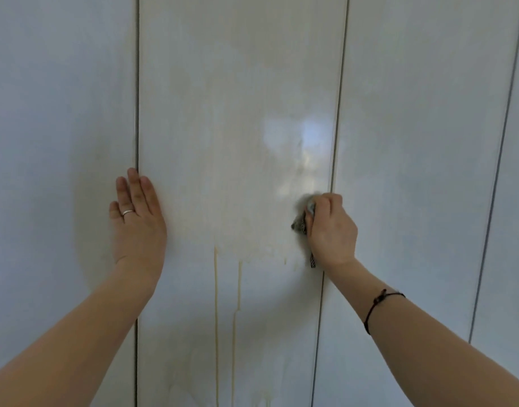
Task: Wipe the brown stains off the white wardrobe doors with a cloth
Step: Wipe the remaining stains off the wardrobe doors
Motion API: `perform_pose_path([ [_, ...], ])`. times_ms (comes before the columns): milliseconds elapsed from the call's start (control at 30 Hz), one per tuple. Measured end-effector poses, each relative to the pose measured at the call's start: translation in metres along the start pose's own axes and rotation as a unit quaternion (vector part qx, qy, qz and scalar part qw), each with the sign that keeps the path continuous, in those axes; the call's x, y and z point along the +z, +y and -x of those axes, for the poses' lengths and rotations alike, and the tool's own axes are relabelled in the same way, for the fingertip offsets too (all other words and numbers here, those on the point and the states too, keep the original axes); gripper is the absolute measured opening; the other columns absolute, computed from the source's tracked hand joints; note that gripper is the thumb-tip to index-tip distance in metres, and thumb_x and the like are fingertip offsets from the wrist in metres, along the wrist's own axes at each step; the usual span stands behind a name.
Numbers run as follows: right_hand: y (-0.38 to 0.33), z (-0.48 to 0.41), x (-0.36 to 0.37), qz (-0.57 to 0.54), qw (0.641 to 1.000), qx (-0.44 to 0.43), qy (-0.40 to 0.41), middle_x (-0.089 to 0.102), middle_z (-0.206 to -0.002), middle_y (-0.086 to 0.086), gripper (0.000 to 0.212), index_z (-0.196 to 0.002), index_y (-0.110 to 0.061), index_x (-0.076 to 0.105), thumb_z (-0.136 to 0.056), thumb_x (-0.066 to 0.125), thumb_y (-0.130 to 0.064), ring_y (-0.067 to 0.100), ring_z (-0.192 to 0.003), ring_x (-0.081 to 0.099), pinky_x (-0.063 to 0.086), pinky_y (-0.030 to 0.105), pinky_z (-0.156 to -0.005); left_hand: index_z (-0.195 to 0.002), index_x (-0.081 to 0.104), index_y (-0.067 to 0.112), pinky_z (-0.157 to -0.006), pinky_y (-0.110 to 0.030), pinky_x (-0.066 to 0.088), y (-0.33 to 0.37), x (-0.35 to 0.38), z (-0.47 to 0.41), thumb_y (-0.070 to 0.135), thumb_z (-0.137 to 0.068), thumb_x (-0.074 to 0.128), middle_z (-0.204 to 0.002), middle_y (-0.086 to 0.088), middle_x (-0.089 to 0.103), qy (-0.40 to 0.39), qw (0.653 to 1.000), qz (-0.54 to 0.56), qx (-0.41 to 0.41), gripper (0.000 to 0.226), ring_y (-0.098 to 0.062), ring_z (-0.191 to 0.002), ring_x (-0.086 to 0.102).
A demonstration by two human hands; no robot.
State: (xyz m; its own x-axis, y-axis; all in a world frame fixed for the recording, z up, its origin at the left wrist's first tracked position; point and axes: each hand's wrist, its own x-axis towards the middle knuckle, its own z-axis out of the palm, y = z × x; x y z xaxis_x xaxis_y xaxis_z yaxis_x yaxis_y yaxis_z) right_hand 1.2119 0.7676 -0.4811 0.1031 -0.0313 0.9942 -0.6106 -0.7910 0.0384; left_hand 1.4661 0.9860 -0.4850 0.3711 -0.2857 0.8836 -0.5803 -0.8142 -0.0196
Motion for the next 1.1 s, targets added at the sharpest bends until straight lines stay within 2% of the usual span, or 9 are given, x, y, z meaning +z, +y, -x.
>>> perform_pose_path([
  [133, 0.0, 0.018, -0.007, 0.016, 1.0, 0.009, -0.017, 0.058, -0.107, 0.015, 0.031, -0.107, -0.006, 0.058, -0.096, 0.047, -0.033, 0.032, -0.082, 0.059, 0.049, 0.038, -0.059, -0.146, -0.018, -0.019, -0.118, -0.045, 0.033, -0.001, -0.002, 0.001, -0.003, -0.102, 0.03, -0.157, -0.038, -0.012, 0.004, 1.0, -0.026, 0.008, 0.067, -0.047, -0.15, 0.009],
  [233, -0.004, 0.037, -0.012, 0.009, 0.999, 0.038, -0.036, 0.056, -0.112, 0.01, 0.06, -0.113, -0.007, 0.056, -0.098, 0.038, -0.062, 0.027, -0.092, 0.059, 0.052, 0.035, -0.056, -0.145, -0.018, -0.019, -0.117, -0.045, 0.033, 0.0, -0.004, 0.0, -0.003, -0.102, 0.03, -0.157, -0.038, -0.013, 0.001, 1.0, -0.024, 0.007, 0.067, -0.047, -0.15, 0.009],
  [333, 0.003, 0.06, -0.013, 0.015, 0.999, 0.005, -0.052, 0.053, -0.115, 0.008, 0.07, -0.118, -0.008, 0.052, -0.091, 0.043, -0.071, 0.026, -0.098, 0.059, 0.053, 0.032, -0.056, -0.145, -0.018, -0.02, -0.117, -0.047, 0.033, 0.0, 0.0, 0.001, -0.005, -0.101, 0.032, -0.157, -0.039, -0.013, 0.01, 1.0, -0.006, 0.008, 0.068, -0.048, -0.149, 0.01],
  [500, 0.003, 0.077, -0.013, 0.027, 0.998, -0.031, -0.055, 0.058, -0.108, 0.014, 0.061, -0.114, -0.004, 0.052, -0.09, 0.052, -0.06, 0.03, -0.084, 0.064, 0.053, 0.033, -0.054, -0.146, -0.018, -0.019, -0.117, -0.046, 0.034, 0.0, -0.001, -0.001, -0.003, -0.101, 0.033, -0.157, -0.039, -0.012, 0.017, 1.0, -0.005, 0.002, 0.07, -0.048, -0.15, 0.01],
  [600, 0.01, 0.022, -0.017, 0.037, 0.996, -0.072, -0.034, 0.057, -0.095, 0.014, 0.044, -0.101, -0.008, 0.055, -0.093, 0.05, -0.051, 0.034, -0.069, 0.06, 0.048, 0.034, -0.05, -0.145, -0.019, -0.019, -0.118, -0.047, 0.032, -0.001, 0.0, -0.002, -0.004, -0.1, 0.035, -0.155, -0.04, -0.017, 0.009, 1.0, 0.01, -0.002, 0.072, -0.049, -0.149, 0.009],
  [733, -0.001, -0.126, -0.019, 0.046, 0.993, 0.079, 0.074, 0.051, -0.101, 0.017, 0.039, -0.103, -0.005, 0.052, -0.099, 0.046, -0.043, 0.036, -0.076, 0.055, 0.045, 0.037, -0.053, -0.145, -0.021, -0.019, -0.119, -0.047, 0.03, -0.001, 0.001, -0.001, -0.005, -0.1, 0.029, -0.152, -0.042, -0.024, -0.013, 1.0, 0.026, -0.008, 0.068, -0.049, -0.149, 0.006],
  [833, -0.034, -0.179, -0.005, 0.04, 0.985, 0.127, 0.112, 0.051, -0.104, 0.018, 0.036, -0.105, -0.001, 0.053, -0.101, 0.045, -0.036, 0.035, -0.08, 0.055, 0.043, 0.039, -0.054, -0.145, -0.021, -0.018, -0.118, -0.049, 0.03, -0.001, 0.004, -0.001, -0.01, -0.098, 0.018, -0.153, -0.041, -0.024, -0.014, 1.0, 0.026, -0.002, 0.061, -0.05, -0.149, 0.005],
  [933, -0.071, -0.146, 0.014, 0.04, 0.992, 0.056, 0.104, 0.053, -0.096, 0.016, 0.028, -0.098, -0.003, 0.055, -0.1, 0.053, -0.031, 0.033, -0.071, 0.053, 0.036, 0.035, -0.048, -0.146, -0.017, -0.018, -0.117, -0.049, 0.031, -0.003, 0.004, 0.001, -0.011, -0.095, 0.003, -0.154, -0.04, -0.019, -0.008, 1.0, 0.016, -0.004, 0.056, -0.05, -0.149, 0.007],
  [1100, -0.075, 0.018, 0.024, 0.003, 0.985, -0.169, -0.045, 0.053, -0.097, 0.012, 0.023, -0.099, -0.01, 0.055, -0.092, 0.066, -0.03, 0.032, -0.077, 0.053, 0.045, 0.039, -0.06, -0.148, -0.013, -0.018, -0.117, -0.046, 0.034, -0.002, 0.005, 0.001, -0.007, -0.1, 0.02, -0.155, -0.041, -0.014, 0.024, 1.0, -0.003, 0.001, 0.059, -0.049, -0.149, 0.011],
])
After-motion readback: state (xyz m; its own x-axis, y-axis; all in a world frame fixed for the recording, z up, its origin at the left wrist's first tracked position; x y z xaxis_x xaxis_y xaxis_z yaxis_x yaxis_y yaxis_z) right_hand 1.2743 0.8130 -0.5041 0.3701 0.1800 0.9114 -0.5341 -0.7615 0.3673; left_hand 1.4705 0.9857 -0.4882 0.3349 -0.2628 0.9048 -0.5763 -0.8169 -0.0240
